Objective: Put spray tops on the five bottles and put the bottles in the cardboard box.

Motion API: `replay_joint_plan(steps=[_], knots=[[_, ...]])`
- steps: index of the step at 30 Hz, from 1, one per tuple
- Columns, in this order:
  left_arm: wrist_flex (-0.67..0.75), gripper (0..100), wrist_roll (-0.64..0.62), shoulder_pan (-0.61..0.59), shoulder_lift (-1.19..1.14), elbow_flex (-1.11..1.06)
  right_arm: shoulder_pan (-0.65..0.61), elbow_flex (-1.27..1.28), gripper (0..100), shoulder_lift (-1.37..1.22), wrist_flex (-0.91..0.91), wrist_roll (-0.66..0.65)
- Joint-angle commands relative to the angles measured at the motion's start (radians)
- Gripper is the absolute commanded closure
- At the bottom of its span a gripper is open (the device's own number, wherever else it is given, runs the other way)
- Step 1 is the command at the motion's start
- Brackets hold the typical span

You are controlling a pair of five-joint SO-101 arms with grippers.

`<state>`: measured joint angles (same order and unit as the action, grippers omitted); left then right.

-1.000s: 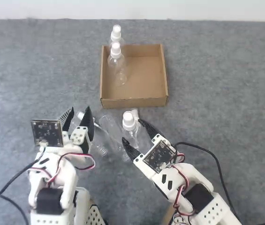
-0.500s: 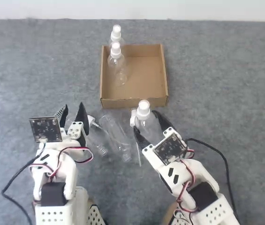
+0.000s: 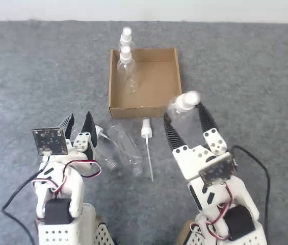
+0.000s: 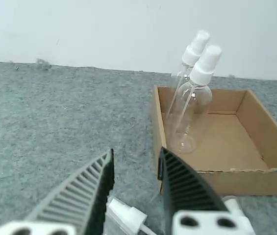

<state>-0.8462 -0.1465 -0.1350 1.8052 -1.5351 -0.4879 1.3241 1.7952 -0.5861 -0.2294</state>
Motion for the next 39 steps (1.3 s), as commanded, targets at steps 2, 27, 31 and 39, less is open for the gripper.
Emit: replay_joint_plan(steps=[2, 27, 31, 39], knots=[[0.035, 86, 0.002, -0.008, 0.017, 0.013, 0.018, -0.172, 92.9, -0.124, 0.030, -0.014], [0.063, 86, -0.078, -0.172, 0.017, 0.030, 0.019, -0.381, 92.8, -0.834, 0.490, -0.012], [0.063, 86, -0.078, -0.172, 0.017, 0.030, 0.019, -0.394, 92.8, -0.941, 0.591, -0.012], [0.063, 86, -0.078, -0.172, 0.017, 0.030, 0.013, -0.520, 92.9, -1.202, 0.697, 0.101]])
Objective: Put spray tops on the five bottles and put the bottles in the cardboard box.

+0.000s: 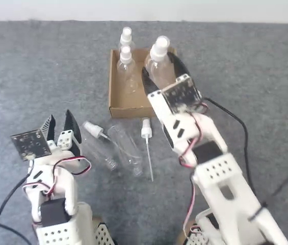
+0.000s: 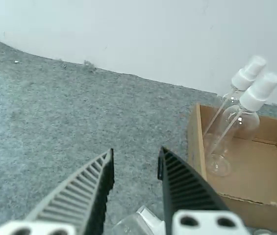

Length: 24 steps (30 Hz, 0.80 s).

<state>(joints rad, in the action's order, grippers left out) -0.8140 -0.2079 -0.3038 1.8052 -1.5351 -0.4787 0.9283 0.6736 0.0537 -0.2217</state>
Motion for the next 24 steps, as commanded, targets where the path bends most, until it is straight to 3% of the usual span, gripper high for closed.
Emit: replay_joint_plan(steps=[1, 6, 24], knots=[[0.032, 86, -0.017, -0.003, 0.017, 0.030, 0.004, -0.144, 92.9, -0.111, 0.058, 0.124], [0.032, 86, -0.017, -0.003, 0.017, 0.030, -0.001, -0.206, 92.9, -0.257, 0.062, 0.215], [0.032, 86, -0.015, -0.003, 0.017, 0.035, -0.082, -0.213, 92.9, -0.627, 0.397, 0.215]])
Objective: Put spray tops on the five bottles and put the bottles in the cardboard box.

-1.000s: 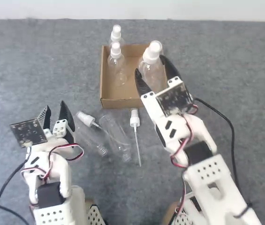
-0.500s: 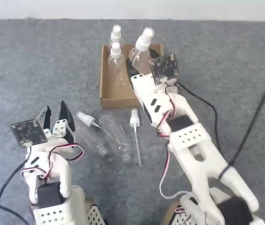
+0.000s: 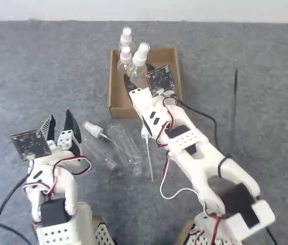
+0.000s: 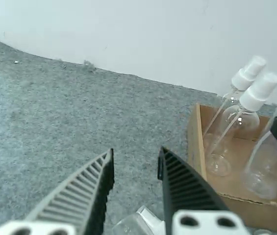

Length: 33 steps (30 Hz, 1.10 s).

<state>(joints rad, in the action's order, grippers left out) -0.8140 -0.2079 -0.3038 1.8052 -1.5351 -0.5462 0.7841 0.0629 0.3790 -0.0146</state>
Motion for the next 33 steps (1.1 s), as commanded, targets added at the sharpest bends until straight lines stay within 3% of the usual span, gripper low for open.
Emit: replay_joint_plan(steps=[1, 7, 12, 22, 33], knots=[[0.032, 86, -0.017, -0.003, 0.017, 0.035, -0.022, -0.069, 92.9, -0.030, 0.084, 0.008], [0.032, 86, -0.017, -0.003, 0.017, 0.035, -0.064, -0.069, 92.9, -0.105, 0.131, 0.002], [0.032, 86, -0.017, -0.003, 0.017, 0.035, -0.074, -0.066, 92.9, -0.174, 0.209, -0.086], [0.032, 86, -0.017, -0.003, 0.017, 0.035, -0.076, -0.018, 92.9, -0.278, 0.417, -0.092], [0.032, 86, -0.015, -0.003, 0.017, 0.035, -0.097, -0.014, 92.9, -0.348, 0.435, -0.094]])
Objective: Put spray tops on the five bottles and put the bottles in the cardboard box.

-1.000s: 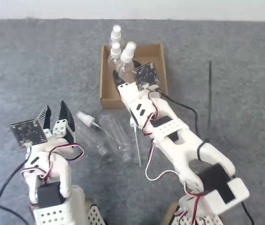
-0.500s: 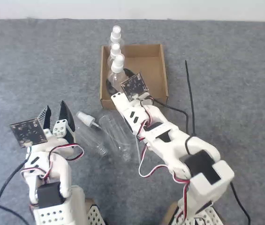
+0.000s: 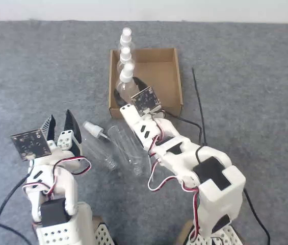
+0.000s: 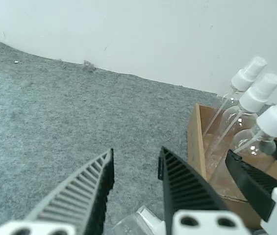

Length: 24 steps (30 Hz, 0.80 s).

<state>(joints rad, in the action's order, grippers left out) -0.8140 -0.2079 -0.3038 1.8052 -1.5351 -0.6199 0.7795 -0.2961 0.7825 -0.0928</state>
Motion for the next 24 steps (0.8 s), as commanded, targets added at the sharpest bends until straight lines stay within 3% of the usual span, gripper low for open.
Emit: replay_joint_plan(steps=[1, 24], knots=[[0.032, 86, -0.015, -0.003, 0.017, 0.035, -0.025, -0.009, 92.8, 0.008, 0.031, -0.015], [0.032, 86, -0.015, -0.005, 0.017, 0.035, -0.028, -0.008, 92.4, -0.018, 0.024, -0.031]])
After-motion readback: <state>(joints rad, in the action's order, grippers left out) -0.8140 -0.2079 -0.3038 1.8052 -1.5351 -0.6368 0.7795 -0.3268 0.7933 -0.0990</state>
